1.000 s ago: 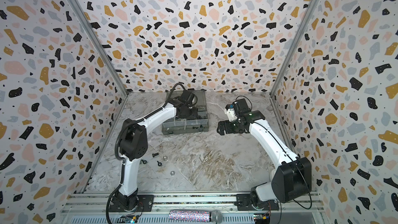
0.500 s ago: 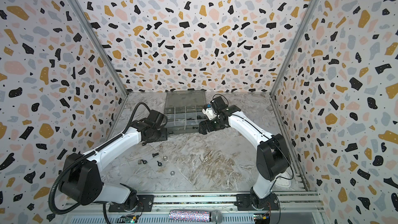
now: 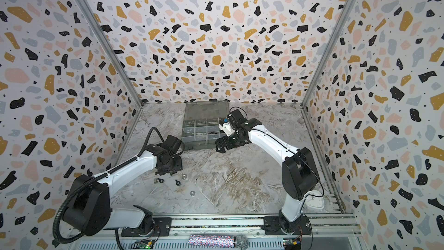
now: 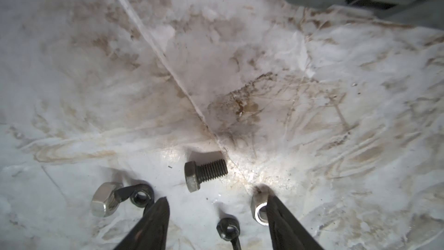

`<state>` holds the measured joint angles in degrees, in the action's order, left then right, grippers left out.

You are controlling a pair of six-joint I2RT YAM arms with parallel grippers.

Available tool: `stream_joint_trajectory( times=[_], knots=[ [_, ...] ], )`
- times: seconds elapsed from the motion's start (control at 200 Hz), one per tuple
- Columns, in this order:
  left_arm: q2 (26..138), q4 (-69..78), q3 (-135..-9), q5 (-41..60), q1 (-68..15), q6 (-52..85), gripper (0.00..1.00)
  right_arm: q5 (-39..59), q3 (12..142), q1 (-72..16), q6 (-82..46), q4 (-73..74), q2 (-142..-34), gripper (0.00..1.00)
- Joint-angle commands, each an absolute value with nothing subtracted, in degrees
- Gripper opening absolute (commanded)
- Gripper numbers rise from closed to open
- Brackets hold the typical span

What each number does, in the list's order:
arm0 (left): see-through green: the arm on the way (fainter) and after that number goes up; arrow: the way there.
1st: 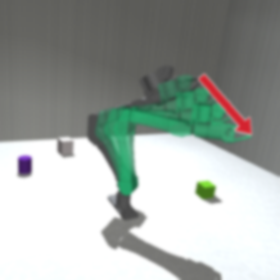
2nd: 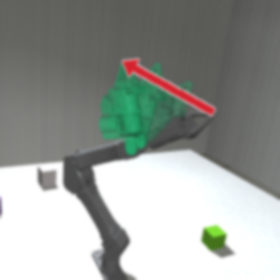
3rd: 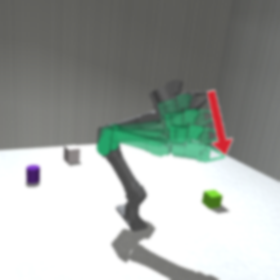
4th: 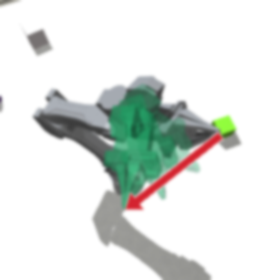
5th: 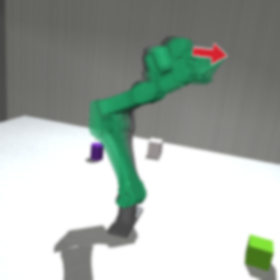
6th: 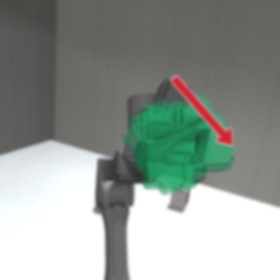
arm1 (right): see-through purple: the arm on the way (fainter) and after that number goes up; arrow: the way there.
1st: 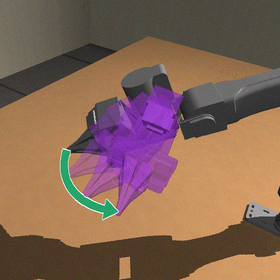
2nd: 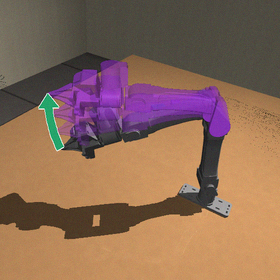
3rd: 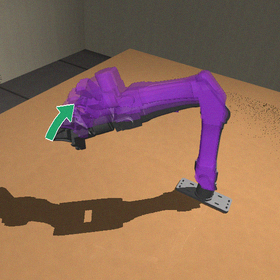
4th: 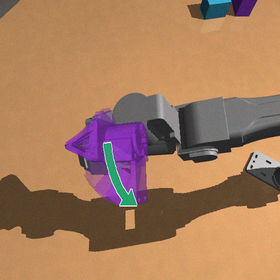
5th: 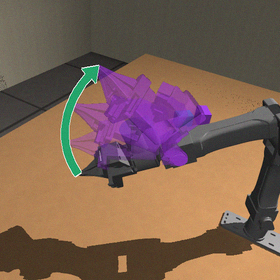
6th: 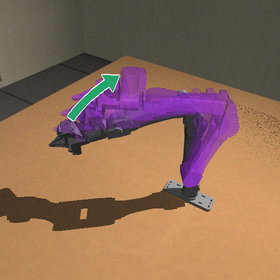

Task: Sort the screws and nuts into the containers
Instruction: 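Lower the left gripper onto a third black bolt and grasp it, then carry the bolt with the left gripper over the bolt compartment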

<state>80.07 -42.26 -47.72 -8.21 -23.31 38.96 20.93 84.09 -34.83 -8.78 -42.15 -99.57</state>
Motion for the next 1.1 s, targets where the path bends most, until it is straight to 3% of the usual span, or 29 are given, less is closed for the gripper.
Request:
stream_joint_trajectory(
  times=[0.0,0.716,1.091],
  knots=[
    [81.3,-41.8,-46.5,-8.7,-23.3,40.6,0.64,19.5,84.5,-35.0,-9.3,-44.1,-96.1,0.99],
    [86.9,-35.6,-43.1,-10.6,-21.9,42.0,0.57,17.8,81.6,-34.5,-7.6,-45.4,-93.1,0.99],
    [88.5,-36.2,-44.0,-11.5,-21.8,41.1,0.42,18.0,81.4,-34.1,-7.3,-45.2,-93.3,0.99]
  ],
)
